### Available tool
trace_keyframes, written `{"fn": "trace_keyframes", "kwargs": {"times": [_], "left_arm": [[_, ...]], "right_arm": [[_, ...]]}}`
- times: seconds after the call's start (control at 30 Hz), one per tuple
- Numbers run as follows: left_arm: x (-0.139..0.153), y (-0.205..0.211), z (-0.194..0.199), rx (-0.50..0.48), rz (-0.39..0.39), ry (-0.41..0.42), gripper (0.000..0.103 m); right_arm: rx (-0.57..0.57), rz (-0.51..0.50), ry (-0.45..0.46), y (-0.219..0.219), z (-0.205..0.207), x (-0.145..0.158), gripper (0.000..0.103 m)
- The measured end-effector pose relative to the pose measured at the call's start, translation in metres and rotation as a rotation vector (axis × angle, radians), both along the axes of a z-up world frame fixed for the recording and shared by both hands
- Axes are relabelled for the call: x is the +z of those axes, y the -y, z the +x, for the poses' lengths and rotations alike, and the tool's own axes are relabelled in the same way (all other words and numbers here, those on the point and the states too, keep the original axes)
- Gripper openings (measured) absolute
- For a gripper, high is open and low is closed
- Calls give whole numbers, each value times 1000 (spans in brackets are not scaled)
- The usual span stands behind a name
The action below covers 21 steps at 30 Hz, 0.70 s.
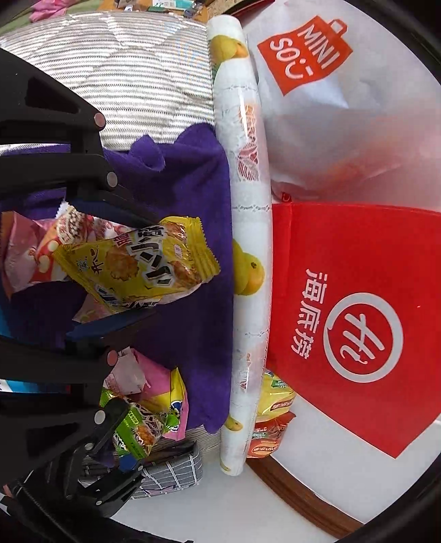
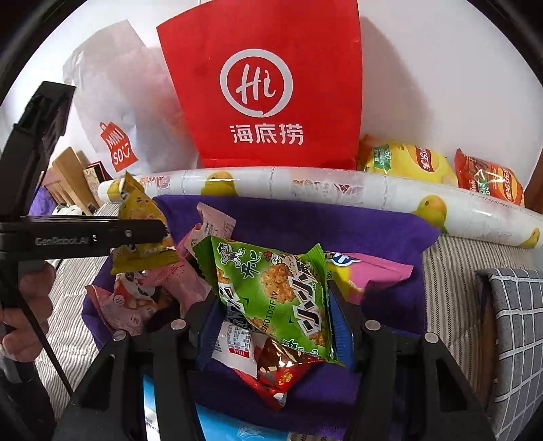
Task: Organize snacks
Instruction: 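Open left tool over towel while right tool releases green bag there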
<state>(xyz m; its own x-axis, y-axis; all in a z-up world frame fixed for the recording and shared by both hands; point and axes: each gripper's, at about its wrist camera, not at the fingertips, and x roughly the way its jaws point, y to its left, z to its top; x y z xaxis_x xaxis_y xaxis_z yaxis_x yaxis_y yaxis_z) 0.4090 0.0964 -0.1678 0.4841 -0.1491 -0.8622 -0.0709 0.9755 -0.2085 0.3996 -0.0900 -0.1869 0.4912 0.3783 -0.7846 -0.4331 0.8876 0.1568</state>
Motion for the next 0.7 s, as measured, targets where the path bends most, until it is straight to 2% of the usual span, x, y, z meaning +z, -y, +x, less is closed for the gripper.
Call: {"fn": "trace_keyframes", "kwargs": {"times": [0.23,0.3,0.43,0.67,0.7], "left_arm": [[-8,3,5,-17,1,-11,47],[-8,3,5,-20,8,-4,47],[-10,2,6,-22,6,-4,48],[-9,6,6,-38,5,4,51],[-8,6,6,-39,6,5,54]], "right_arm": [[1,-10,9,-3,-1,-1,59],[2,-14,14,-4,-1,-1,61],[4,12,14,-5,-1,-1,71],[-1,64,25,-2,-5,4,76],[1,62,36,-3,-7,6,77]]}}
